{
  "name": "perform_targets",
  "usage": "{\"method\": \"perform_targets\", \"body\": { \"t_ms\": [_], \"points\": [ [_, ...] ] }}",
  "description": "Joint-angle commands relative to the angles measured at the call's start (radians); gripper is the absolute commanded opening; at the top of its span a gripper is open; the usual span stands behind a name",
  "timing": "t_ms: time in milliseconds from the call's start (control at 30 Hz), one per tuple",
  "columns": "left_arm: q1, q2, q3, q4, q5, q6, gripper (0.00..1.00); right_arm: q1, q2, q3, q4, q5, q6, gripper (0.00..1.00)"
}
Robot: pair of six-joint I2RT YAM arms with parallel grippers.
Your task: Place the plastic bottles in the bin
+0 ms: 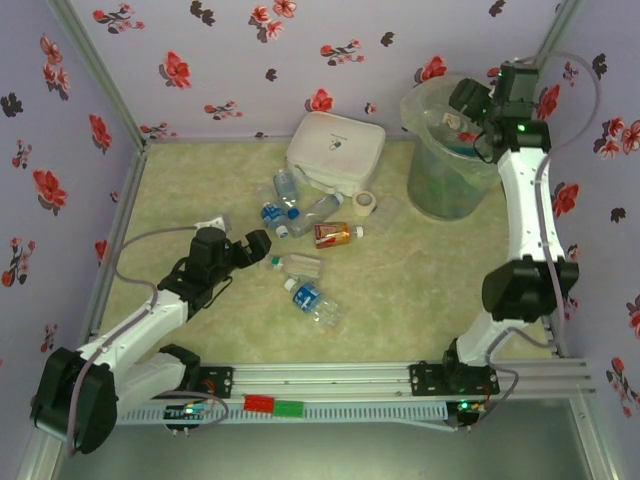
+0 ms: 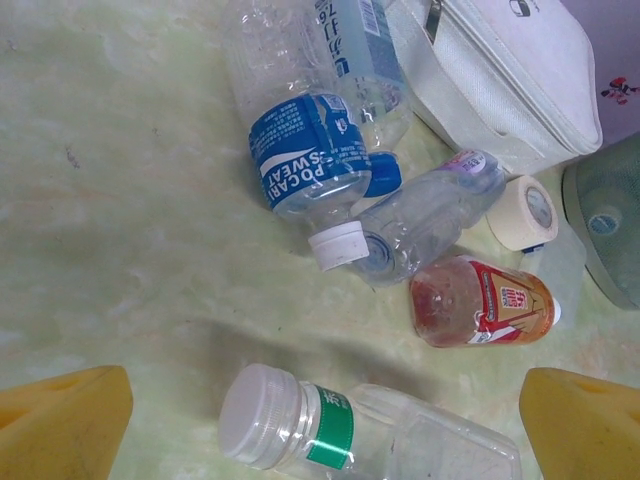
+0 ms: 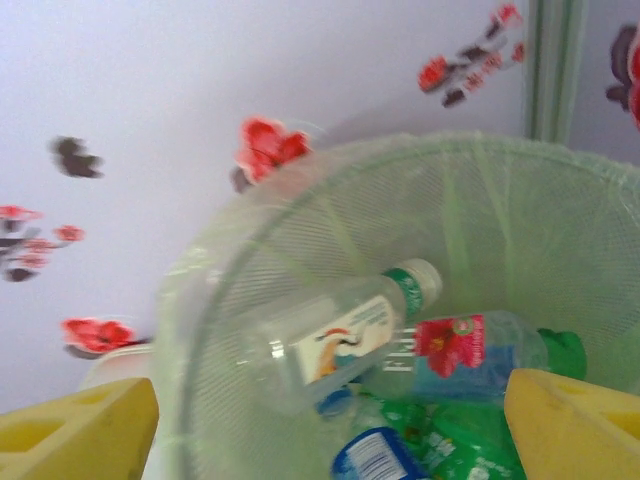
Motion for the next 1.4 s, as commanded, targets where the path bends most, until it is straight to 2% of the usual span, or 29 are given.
{"method": "perform_targets", "body": {
  "t_ms": [0, 33, 67, 367, 567, 800, 900, 1067, 1367],
  "points": [
    [0.013, -0.008, 0.041, 0.018, -0.030, 0.017, 1.00, 0.067, -0.121, -0.094, 0.107, -0.064, -0.013, 0.93],
    [0.015, -0.011, 0.045, 0.014, -0.037, 0.018, 1.00, 0.091, -0.149, -0.125, 0.119, -0.079, -0.020, 0.99],
    [0.020, -0.017, 0.048, 0.009, -0.045, 0.015, 1.00, 0.124, -0.180, -0.163, 0.132, -0.093, -0.031, 1.00],
    [0.123, -0.097, 0.039, -0.035, -0.048, -0.014, 1.00, 0.498, -0.347, -0.501, 0.114, -0.108, -0.150, 1.00],
    [0.190, -0.157, 0.014, -0.089, -0.037, -0.033, 1.00, 0.770, -0.314, -0.620, 0.001, -0.037, -0.205, 1.00],
    [0.220, -0.214, -0.035, -0.111, -0.036, -0.075, 1.00, 1.010, -0.187, -0.727, -0.007, -0.059, -0.152, 1.00],
    [0.223, -0.214, -0.037, -0.111, -0.036, -0.080, 1.00, 1.089, -0.115, -0.725, -0.027, -0.059, -0.136, 1.00],
    [0.224, -0.207, -0.037, -0.101, -0.031, -0.077, 1.00, 1.168, -0.017, -0.706, -0.134, 0.060, -0.125, 0.99],
    [0.223, -0.185, -0.043, -0.079, -0.015, -0.080, 1.00, 1.206, 0.065, -0.714, -0.211, 0.185, -0.128, 0.95]
  ]
}}
